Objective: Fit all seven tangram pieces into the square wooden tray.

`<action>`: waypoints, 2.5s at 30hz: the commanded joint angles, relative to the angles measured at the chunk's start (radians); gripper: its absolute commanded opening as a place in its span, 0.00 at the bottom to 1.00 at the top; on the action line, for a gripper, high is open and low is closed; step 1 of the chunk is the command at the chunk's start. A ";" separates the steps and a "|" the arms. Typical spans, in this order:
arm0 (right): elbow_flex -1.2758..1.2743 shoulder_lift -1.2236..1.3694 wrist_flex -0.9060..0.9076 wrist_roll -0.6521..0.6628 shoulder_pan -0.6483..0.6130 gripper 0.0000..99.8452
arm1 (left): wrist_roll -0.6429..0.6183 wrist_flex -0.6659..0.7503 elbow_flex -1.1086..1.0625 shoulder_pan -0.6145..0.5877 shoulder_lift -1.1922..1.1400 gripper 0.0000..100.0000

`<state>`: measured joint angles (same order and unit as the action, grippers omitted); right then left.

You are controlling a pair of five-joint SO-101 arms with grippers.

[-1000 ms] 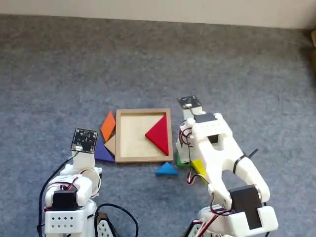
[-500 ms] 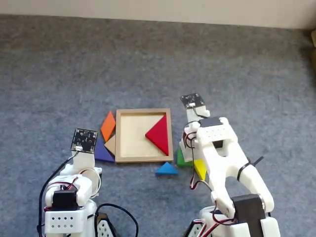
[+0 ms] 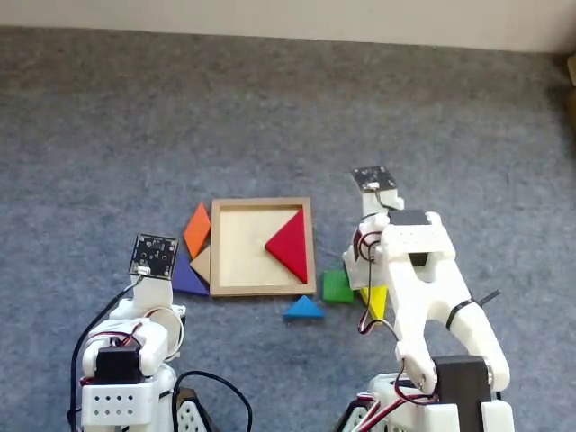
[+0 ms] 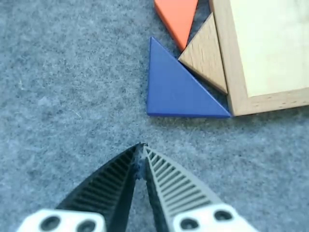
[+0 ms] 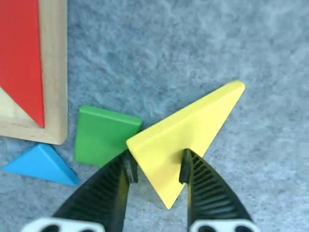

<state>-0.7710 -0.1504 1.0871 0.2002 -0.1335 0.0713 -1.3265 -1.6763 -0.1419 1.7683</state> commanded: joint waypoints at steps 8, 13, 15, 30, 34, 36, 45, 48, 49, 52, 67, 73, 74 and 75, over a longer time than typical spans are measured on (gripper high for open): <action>0.001 -0.154 0.021 0.011 0.104 0.09 | -0.005 -0.006 -0.019 0.018 0.051 0.00; 0.001 -0.217 0.019 -0.011 0.157 0.06 | -0.005 -0.006 -0.019 0.018 0.051 0.00; 0.001 -0.214 0.015 -0.012 0.168 0.06 | -0.005 -0.006 -0.019 0.018 0.051 0.00; 0.001 -0.202 0.013 -0.011 0.308 0.05 | -0.005 -0.006 -0.019 0.018 0.051 0.00; 0.001 -0.202 -0.015 -0.015 0.302 0.05 | -0.005 -0.006 -0.019 0.018 0.051 0.00; -0.002 -0.199 -0.051 -0.015 0.300 0.05 | -0.005 -0.006 -0.019 0.018 0.051 0.00; -0.091 -0.199 -0.148 -0.009 0.251 0.01 | -0.005 -0.006 -0.019 0.018 0.051 0.00; -0.094 -0.200 -0.150 -0.008 0.251 0.01 | -0.005 -0.006 -0.019 0.018 0.051 0.00; -0.094 -0.202 -0.148 -0.008 0.252 0.01 | -0.005 -0.006 -0.019 0.018 0.051 0.00; -0.088 -0.211 -0.142 0.000 0.254 0.01 | -0.005 -0.006 -0.019 0.018 0.051 0.00; 0.234 -0.213 0.094 0.204 0.111 0.01 | -0.005 -0.006 -0.019 0.018 0.051 0.00; 0.358 -0.206 0.113 0.356 0.031 0.01 | -0.005 -0.006 -0.019 0.018 0.051 0.00; 0.371 -0.205 0.113 0.387 0.013 0.01 | -0.005 -0.006 -0.019 0.018 0.051 0.00; 0.383 -0.203 0.113 0.419 -0.008 0.01 | -0.005 -0.006 -0.019 0.018 0.051 0.00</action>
<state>-0.4795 -0.3222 1.1899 0.5393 -0.0844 0.0713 -1.3265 -1.6763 -0.1419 1.7683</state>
